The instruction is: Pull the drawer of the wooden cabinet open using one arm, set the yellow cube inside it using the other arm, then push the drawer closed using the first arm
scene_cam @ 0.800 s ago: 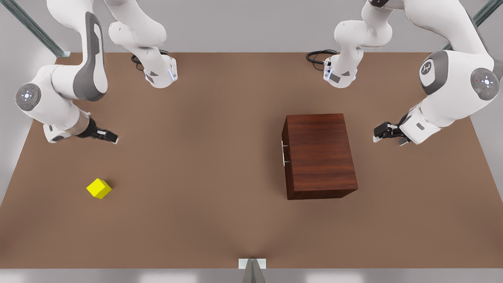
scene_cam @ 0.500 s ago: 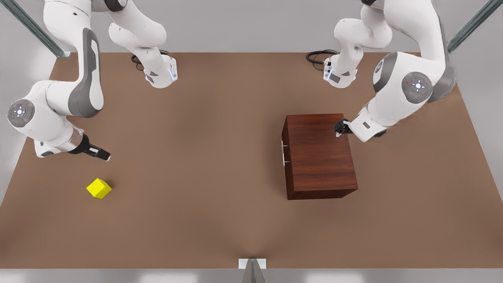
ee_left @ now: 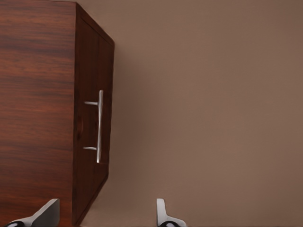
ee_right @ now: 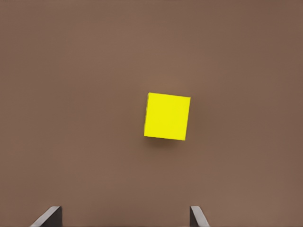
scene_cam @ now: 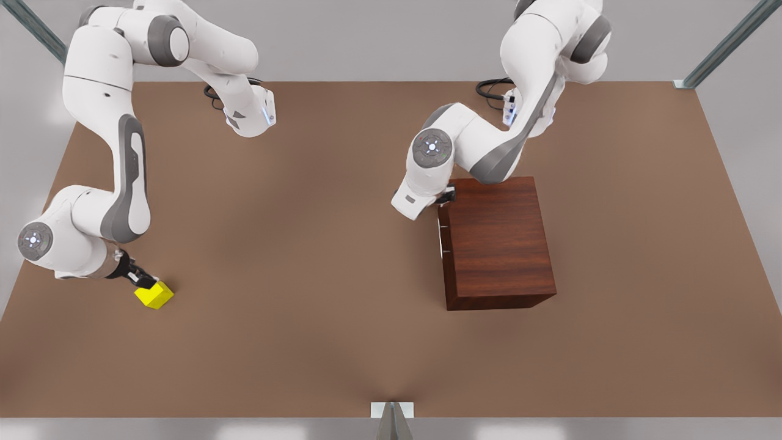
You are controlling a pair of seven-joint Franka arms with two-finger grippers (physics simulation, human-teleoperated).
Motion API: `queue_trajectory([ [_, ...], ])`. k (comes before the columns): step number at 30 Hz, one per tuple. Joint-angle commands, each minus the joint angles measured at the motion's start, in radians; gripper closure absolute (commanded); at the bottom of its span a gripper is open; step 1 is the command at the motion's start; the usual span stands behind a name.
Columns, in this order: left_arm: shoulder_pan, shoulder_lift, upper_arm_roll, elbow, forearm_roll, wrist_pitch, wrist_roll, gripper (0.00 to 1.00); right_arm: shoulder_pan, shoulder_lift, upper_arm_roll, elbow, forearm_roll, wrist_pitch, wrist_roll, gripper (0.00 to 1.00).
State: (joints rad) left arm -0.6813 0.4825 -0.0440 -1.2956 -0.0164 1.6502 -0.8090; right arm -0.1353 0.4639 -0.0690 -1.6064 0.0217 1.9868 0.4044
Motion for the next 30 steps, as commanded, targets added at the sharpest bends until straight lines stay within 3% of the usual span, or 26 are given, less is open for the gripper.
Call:
queue_trajectory([
  [1, -0.020, 0.022, -0.001, -0.005, 0.090, 0.074, 0.079, 0.00, -0.003, 0.016, 0.000, 0.000, 0.001, 0.093, 0.080, 0.00],
  [10, -0.007, 0.153, 0.009, 0.007, 0.194, 0.112, 0.180, 0.00, -0.066, 0.163, 0.003, 0.074, 0.061, 0.122, 0.027, 0.00],
  [30, -0.030, 0.240, 0.009, 0.004, 0.345, 0.120, 0.152, 0.00, -0.092, 0.240, 0.006, 0.066, 0.099, 0.147, -0.029, 0.00],
])
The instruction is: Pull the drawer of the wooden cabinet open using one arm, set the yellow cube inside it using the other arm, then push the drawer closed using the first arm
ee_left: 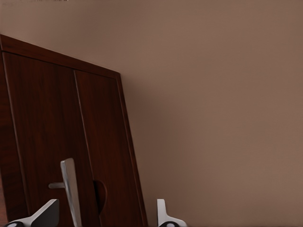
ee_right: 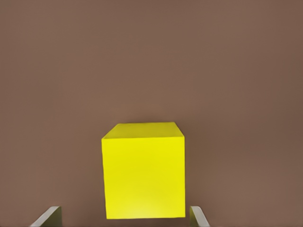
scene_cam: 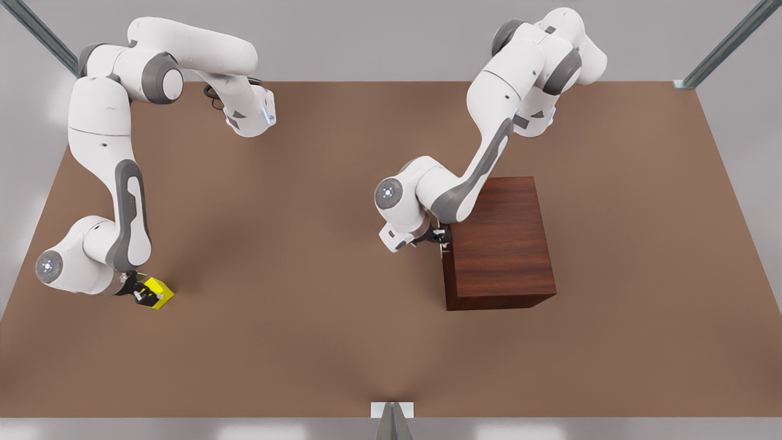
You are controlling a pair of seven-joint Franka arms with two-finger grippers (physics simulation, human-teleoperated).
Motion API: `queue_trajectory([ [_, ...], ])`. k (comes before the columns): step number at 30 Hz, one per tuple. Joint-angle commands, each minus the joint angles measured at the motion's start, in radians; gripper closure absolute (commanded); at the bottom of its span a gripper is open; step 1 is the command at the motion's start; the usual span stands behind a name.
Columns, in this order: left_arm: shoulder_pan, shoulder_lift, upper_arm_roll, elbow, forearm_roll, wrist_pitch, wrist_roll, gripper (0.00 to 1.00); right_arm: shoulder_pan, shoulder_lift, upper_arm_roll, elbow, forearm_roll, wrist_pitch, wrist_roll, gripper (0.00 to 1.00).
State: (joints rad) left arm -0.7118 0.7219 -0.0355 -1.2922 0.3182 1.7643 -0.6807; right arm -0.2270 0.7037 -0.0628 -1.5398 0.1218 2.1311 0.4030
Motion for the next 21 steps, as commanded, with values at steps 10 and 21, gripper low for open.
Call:
queue_trajectory([
  [10, -0.002, 0.016, -0.009, 0.004, 0.001, 0.086, -0.039, 0.00, -0.009, 0.014, 0.001, -0.025, -0.019, 0.067, -0.050, 0.00],
  [21, -0.029, 0.022, -0.010, 0.007, 0.001, 0.124, -0.091, 0.00, -0.014, 0.057, 0.003, -0.022, -0.039, 0.128, -0.049, 0.00],
])
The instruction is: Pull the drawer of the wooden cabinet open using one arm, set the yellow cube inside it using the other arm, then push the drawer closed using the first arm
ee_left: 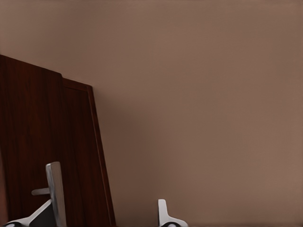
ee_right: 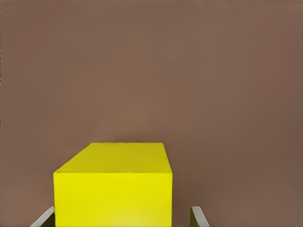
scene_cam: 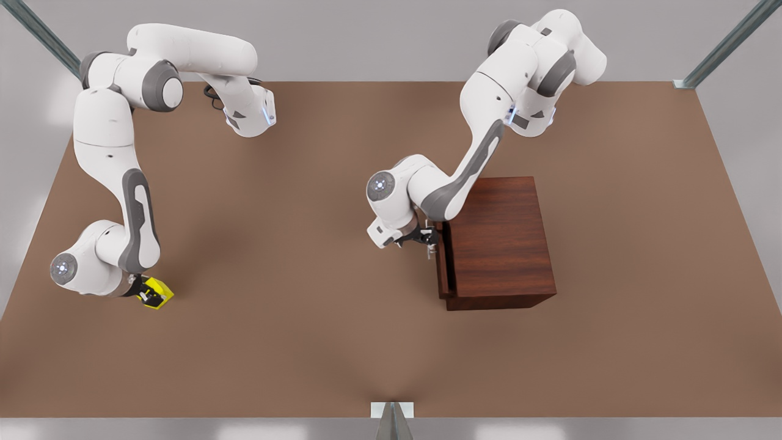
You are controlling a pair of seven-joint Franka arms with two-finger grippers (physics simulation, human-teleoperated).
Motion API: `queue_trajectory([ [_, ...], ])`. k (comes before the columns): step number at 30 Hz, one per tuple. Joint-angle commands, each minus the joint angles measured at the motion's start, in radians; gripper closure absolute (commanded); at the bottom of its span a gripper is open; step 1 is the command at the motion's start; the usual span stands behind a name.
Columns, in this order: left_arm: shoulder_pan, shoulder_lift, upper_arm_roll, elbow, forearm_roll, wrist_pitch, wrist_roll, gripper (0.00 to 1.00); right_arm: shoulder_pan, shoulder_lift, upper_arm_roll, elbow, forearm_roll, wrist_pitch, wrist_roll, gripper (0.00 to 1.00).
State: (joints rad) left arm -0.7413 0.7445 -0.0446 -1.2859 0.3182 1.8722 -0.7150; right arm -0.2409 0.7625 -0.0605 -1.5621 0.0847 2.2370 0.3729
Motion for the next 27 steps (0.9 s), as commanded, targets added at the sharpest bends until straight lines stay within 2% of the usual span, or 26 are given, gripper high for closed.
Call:
queue_trajectory([
  [1, -0.004, -0.002, 0.000, 0.000, 0.001, 0.024, -0.060, 0.00, 0.000, 0.004, 0.001, 0.002, 0.000, 0.023, -0.019, 0.00],
  [19, -0.041, 0.035, 0.000, 0.053, 0.002, 0.050, -0.126, 0.00, 0.005, 0.017, 0.001, 0.007, 0.009, 0.023, -0.017, 0.00],
  [24, -0.052, 0.036, 0.000, 0.054, 0.002, 0.062, -0.147, 0.00, 0.005, 0.017, 0.001, 0.008, 0.010, 0.020, -0.006, 0.20],
  [27, -0.058, 0.036, 0.000, 0.056, 0.002, 0.062, -0.158, 0.00, 0.005, 0.017, 0.001, 0.010, 0.010, 0.020, -0.005, 0.26],
])
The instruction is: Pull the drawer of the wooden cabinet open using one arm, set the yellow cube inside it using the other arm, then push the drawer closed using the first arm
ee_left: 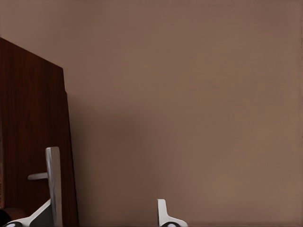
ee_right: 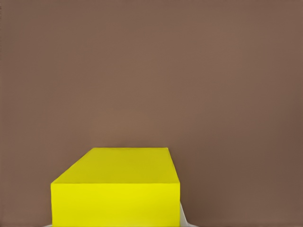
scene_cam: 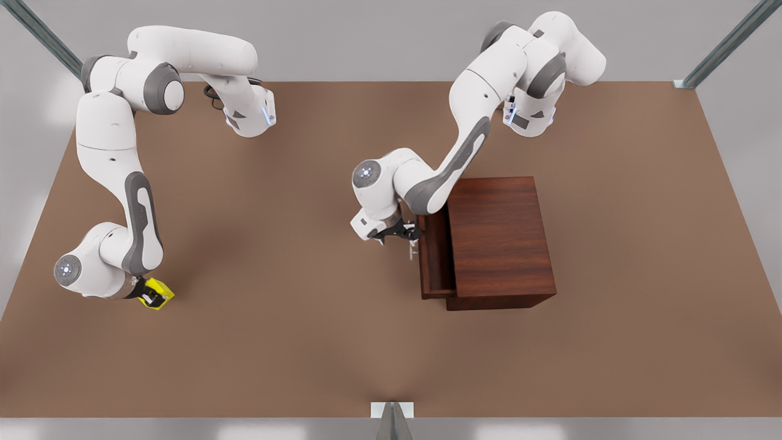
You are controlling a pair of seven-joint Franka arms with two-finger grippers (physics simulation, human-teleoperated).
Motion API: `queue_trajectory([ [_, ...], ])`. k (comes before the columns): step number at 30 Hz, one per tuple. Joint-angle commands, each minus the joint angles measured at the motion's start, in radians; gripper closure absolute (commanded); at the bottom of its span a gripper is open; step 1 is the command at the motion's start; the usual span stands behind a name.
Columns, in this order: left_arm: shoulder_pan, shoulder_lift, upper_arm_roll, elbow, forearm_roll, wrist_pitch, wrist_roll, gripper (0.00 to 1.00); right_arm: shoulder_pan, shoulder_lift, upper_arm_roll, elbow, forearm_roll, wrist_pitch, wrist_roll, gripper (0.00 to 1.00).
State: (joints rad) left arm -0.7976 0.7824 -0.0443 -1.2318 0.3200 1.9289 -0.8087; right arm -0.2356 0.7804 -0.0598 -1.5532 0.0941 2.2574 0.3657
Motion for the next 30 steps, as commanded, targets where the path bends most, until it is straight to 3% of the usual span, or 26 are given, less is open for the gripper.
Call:
queue_trajectory([
  [1, -0.005, 0.000, 0.000, 0.000, 0.002, 0.005, -0.066, 0.00, 0.001, -0.001, 0.000, 0.001, 0.000, -0.001, 0.002, 0.27],
  [13, -0.043, 0.020, 0.001, 0.023, 0.005, 0.022, -0.122, 0.00, 0.001, -0.035, 0.000, 0.018, 0.004, -0.033, 0.002, 0.31],
  [22, -0.058, -0.003, 0.003, 0.052, 0.005, -0.111, -0.115, 0.00, 0.027, -0.162, 0.021, 0.059, 0.003, -0.229, 0.070, 0.32],
  [27, 0.026, -0.196, 0.006, 0.051, -0.094, -0.408, 0.081, 0.00, 0.117, -0.164, 0.021, 0.188, 0.003, -0.403, 0.301, 0.32],
  [30, 0.308, -0.380, 0.012, 0.045, -0.271, -0.583, 0.356, 0.00, 0.186, -0.164, 0.025, 0.269, 0.003, -0.505, 0.444, 0.32],
])
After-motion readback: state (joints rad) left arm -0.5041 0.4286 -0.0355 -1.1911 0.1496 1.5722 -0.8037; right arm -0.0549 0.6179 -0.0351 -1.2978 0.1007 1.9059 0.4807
